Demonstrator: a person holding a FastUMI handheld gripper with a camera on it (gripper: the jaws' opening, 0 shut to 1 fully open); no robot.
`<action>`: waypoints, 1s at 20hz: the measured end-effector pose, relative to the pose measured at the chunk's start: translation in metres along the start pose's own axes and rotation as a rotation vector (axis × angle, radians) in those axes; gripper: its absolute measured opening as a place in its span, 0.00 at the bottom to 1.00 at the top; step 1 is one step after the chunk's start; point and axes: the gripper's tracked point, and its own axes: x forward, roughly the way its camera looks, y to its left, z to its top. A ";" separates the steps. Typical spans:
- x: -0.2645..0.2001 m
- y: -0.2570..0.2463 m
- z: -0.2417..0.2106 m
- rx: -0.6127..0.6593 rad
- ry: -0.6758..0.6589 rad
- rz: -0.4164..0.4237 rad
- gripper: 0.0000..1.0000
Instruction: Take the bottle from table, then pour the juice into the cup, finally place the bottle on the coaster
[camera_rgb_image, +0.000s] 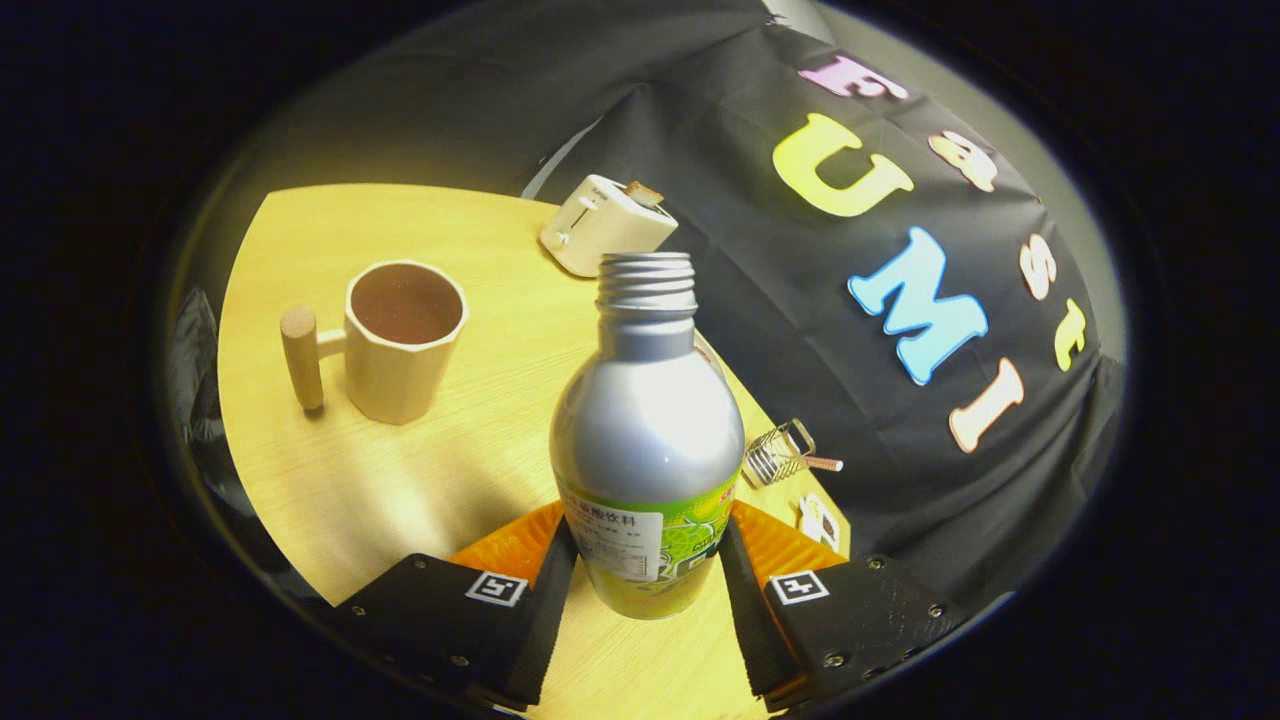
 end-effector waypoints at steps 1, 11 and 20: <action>0.000 0.003 0.001 -0.014 0.005 0.002 0.74; 0.005 0.024 0.015 -0.198 0.074 0.012 0.74; 0.005 0.042 0.024 -0.343 0.127 0.026 0.74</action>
